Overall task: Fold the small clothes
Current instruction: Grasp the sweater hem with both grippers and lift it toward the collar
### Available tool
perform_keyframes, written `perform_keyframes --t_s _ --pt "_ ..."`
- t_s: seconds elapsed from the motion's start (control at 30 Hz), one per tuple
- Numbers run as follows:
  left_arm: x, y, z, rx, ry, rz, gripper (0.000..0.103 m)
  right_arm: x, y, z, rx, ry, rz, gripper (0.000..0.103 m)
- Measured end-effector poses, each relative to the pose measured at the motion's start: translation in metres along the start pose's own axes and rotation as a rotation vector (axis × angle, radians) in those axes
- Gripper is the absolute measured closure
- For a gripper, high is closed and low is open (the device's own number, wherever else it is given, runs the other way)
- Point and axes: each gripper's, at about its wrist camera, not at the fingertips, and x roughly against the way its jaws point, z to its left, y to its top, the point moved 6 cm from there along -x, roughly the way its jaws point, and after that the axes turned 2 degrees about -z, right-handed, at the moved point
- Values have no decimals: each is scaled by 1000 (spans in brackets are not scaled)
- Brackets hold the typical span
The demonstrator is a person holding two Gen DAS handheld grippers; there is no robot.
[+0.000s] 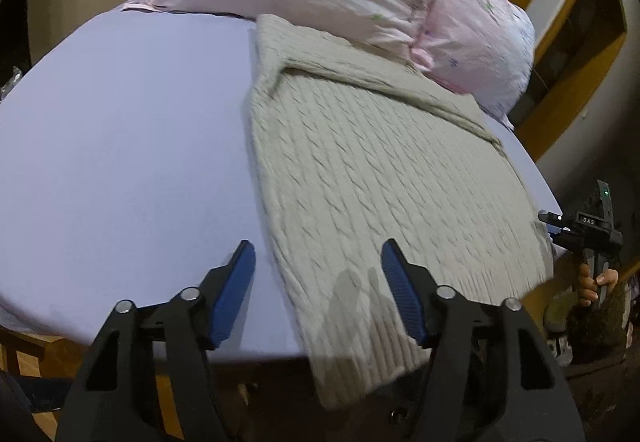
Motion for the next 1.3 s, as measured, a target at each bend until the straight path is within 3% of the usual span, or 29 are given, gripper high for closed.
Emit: perform_keyframes --t_s 0.1,0.13,0.23,0.27,0.43,0.57,0.63,0.77,0.83,0.93,1.03,1.13,1.2,1.23,1.27,1.3 --pt "3 -9 -9 -2 -17 17 55 0 -23 0 -38 103 40 82" --pt "4 -12 -10 -2 -21 25 64 -2 -29 0 -49 128 57 90" --pt "2 -18 -12 7 -21 55 88 0 -35 2 -55 174 55 92" --pt "1 -20 -13 8 -20 60 92 2 -33 5 -61 209 43 93" --pt "2 -7 -18 -2 -70 45 94 17 6 36 -12 308 -80 94" --pt "5 42 -12 -12 -86 -42 94 33 69 61 33 350 -221 95" --pt "-2 84 -8 -23 -69 -97 94 29 112 70 34 358 -290 95" --pt "-48 166 7 26 1 -171 94 -16 200 63 -53 302 -358 95" --pt "-77 195 17 60 29 -178 94 -43 228 48 -112 251 -357 95" --pt "-133 228 35 128 64 -126 94 -91 261 21 -211 152 -311 95" --pt "-167 236 46 190 65 -72 94 -114 274 7 -253 120 -301 95" --pt "-174 243 55 260 5 -69 93 -128 290 -2 -312 132 -302 94" --pt "-175 250 70 381 -83 -65 88 -137 297 -9 -377 154 -289 75" --pt "-174 252 80 456 -129 -73 80 -140 300 -10 -405 183 -299 56" --pt "-171 255 89 504 -139 -92 54 -140 301 -9 -412 195 -313 50" --pt "-161 258 103 566 -114 -144 37 -138 303 -7 -405 196 -321 46"
